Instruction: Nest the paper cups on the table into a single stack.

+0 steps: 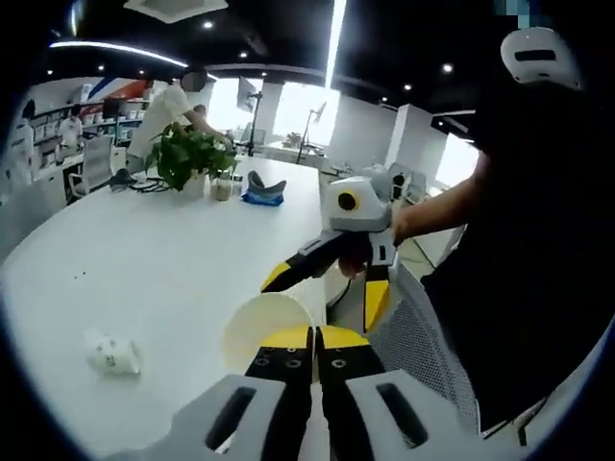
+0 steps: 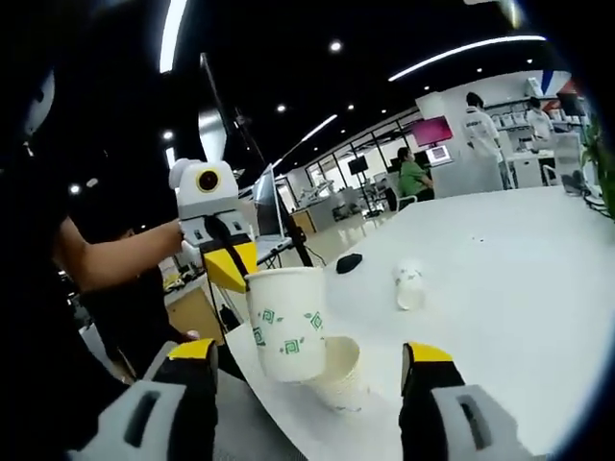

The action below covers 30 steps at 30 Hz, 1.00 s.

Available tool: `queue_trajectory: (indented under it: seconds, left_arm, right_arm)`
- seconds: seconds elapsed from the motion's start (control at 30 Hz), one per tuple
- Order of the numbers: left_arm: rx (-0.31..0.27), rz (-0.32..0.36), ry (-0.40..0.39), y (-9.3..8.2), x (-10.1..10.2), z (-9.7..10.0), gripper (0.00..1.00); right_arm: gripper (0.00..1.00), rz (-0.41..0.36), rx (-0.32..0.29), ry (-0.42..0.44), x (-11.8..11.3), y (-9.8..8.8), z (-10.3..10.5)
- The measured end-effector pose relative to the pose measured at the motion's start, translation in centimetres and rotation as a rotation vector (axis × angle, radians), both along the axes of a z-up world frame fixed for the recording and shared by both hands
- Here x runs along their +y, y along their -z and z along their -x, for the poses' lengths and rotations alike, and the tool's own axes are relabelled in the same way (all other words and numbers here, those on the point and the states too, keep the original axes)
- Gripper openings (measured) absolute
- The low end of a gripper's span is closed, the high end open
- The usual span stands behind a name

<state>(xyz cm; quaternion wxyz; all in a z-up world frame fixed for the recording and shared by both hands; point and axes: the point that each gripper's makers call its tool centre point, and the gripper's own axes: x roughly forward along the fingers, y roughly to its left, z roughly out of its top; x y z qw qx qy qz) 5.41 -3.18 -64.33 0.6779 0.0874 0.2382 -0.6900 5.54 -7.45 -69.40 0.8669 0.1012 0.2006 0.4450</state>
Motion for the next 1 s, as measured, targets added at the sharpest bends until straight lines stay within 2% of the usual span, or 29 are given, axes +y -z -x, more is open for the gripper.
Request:
queue_trajectory:
  seconds: [0.07, 0.23, 0.53, 1.0]
  left_arm:
    - [-0.032, -0.025, -0.003, 0.4, 0.1, -0.2, 0.0]
    - [-0.066, -0.048, -0.002, 1.0, -0.1, -0.1, 0.0]
    - [-0.12, -0.071, -0.007, 1.4, -0.3, -0.5, 0.0]
    - [-0.219, -0.181, 0.031, 4.4, -0.4, -0.5, 0.0]
  right_arm:
    - [0.9, 0.018, -0.007, 0.011, -0.3, 0.3, 0.0]
    - [1.0, 0.066, -0.023, 0.052, -1.2, 1.0, -0.3]
    - [1.0, 0.096, -0.01, 0.072, -1.5, 2.2, 0.0]
    - [1.0, 0.112, -0.011, 0.077, -1.6, 2.3, 0.2]
